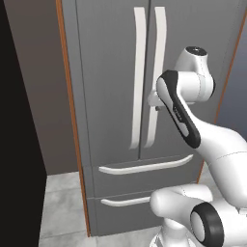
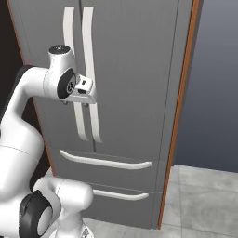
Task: Retrieve the butter from the fridge and place it on a plate on the dining table. Then retrieve the butter knife by the fridge and place it near the plate.
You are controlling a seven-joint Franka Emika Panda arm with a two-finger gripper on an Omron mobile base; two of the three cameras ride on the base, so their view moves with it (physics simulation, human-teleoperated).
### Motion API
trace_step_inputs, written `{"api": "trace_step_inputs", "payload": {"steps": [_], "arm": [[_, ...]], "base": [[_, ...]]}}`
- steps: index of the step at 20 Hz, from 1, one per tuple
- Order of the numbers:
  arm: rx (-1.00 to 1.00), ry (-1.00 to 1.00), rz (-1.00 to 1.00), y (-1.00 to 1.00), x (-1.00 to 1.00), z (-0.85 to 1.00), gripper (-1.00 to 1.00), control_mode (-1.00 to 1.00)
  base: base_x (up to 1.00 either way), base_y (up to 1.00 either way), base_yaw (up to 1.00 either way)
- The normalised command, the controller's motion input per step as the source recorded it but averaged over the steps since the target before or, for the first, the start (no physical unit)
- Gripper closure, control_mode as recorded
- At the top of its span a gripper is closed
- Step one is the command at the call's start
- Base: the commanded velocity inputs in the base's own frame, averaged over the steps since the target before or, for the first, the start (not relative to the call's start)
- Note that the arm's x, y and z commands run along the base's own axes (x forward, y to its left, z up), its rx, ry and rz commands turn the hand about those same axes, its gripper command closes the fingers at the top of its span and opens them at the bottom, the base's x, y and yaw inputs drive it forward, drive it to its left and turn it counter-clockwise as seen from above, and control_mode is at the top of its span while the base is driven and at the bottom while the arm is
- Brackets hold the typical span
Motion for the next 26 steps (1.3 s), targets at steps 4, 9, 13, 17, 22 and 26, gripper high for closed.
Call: {"api": "trace_step_inputs", "payload": {"steps": [4,9,13,17,22,26], "arm": [[0.00,0.00,0.00,0.00,0.00,0.00,-1.00,1.00],[0.00,0.00,0.00,0.00,0.00,0.00,-1.00,1.00],[0.00,0.00,0.00,0.00,0.00,0.00,-1.00,1.00],[0.00,0.00,0.00,0.00,0.00,0.00,-1.00,1.00],[0.00,0.00,0.00,0.00,0.00,0.00,-1.00,1.00],[0.00,0.00,0.00,0.00,0.00,0.00,-1.00,-1.00]], "base": [[-0.32,0.00,0.00],[-0.32,0.00,0.00],[-0.29,0.00,0.00],[-0.33,0.00,0.00],[-0.30,0.00,0.00],[-0.01,0.00,0.00]]}}
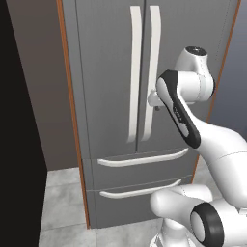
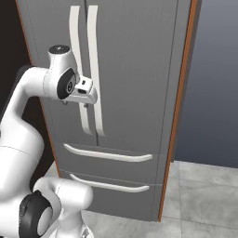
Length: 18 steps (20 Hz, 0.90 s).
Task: Retrieve the butter from the fridge and place it on a plate on the dining table. Then retrieve the butter knife by the fridge and place it near the plate.
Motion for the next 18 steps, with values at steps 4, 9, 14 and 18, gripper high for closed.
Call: {"api": "trace_step_inputs", "payload": {"steps": [4,9,14,18], "arm": [[0.00,0.00,0.00,0.01,0.07,0.00,-1.00,-1.00],[0.00,0.00,0.00,0.03,0.47,0.00,-1.00,-1.00],[-0.18,-0.06,0.02,-0.18,0.21,-0.40,-1.00,-1.00],[-0.11,-0.32,0.08,-0.05,0.31,-0.47,-1.00,-1.00]], "base": [[0.00,0.00,0.00],[0.00,0.00,0.00],[0.00,0.00,0.00],[0.00,0.00,0.00]]}}
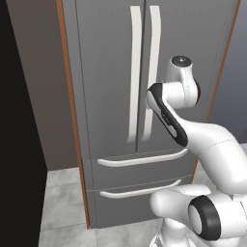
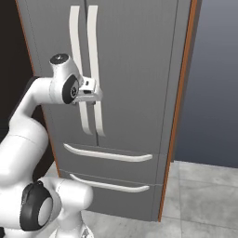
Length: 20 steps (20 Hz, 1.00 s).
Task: Retrieve the butter from the fridge and place it on a plate on the dining table. Then retrieve the butter knife by the fridge and place it near the plate.
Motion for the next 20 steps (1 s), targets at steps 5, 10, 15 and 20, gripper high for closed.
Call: {"api": "trace_step_inputs", "payload": {"steps": [5,10,15,20], "arm": [[0.03,-0.16,0.04,0.00,0.31,-0.06,-1.00,-1.00],[0.10,-0.02,0.01,0.00,0.27,0.05,-1.00,-1.00],[0.04,0.00,0.00,0.00,0.28,0.05,-1.00,-1.00],[0.00,0.00,0.00,0.00,0.30,0.00,-1.00,-1.00]], "base": [[0.00,0.00,0.00],[0.00,0.00,0.00],[0.00,0.00,0.00],[0.00,0.00,0.00]]}}
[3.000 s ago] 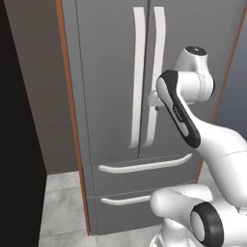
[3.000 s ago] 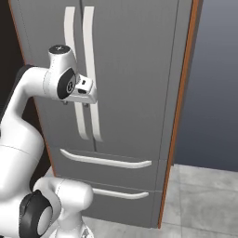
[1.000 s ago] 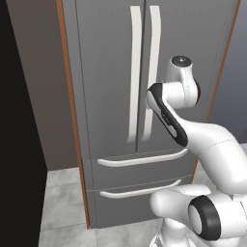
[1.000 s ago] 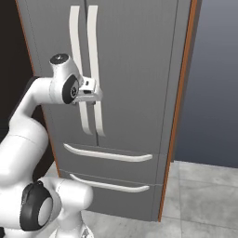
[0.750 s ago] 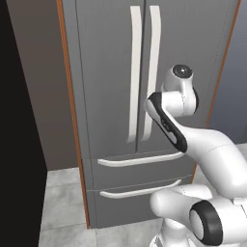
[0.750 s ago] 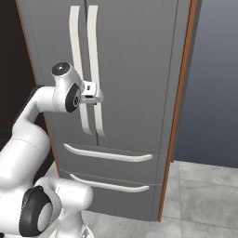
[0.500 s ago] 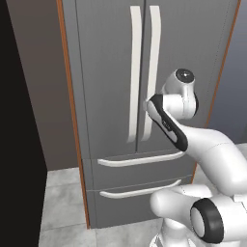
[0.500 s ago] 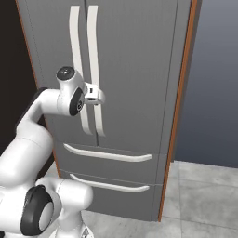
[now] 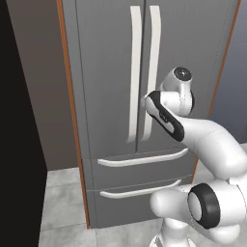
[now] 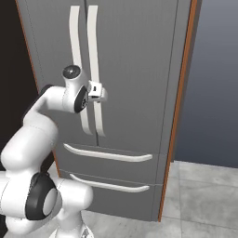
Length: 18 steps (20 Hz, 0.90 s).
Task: Retrieve the butter from the fridge and place it on a plate on the dining table. Then retrieve the butter knife by the fridge and place it near the plate.
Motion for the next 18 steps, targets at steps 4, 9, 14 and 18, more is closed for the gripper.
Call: {"api": "trace_step_inputs", "payload": {"steps": [4,9,14,18], "arm": [[0.01,0.00,0.00,0.00,0.33,0.04,-1.00,-1.00],[0.04,0.00,0.00,0.00,0.42,0.09,-1.00,-1.00],[0.02,-0.03,0.00,0.00,0.36,0.00,-1.00,-1.00],[0.00,-0.05,0.00,0.00,0.31,0.00,-1.00,-1.00]], "base": [[0.00,0.00,0.00],[0.00,0.00,0.00],[0.00,0.00,0.00],[0.00,0.00,0.00]]}}
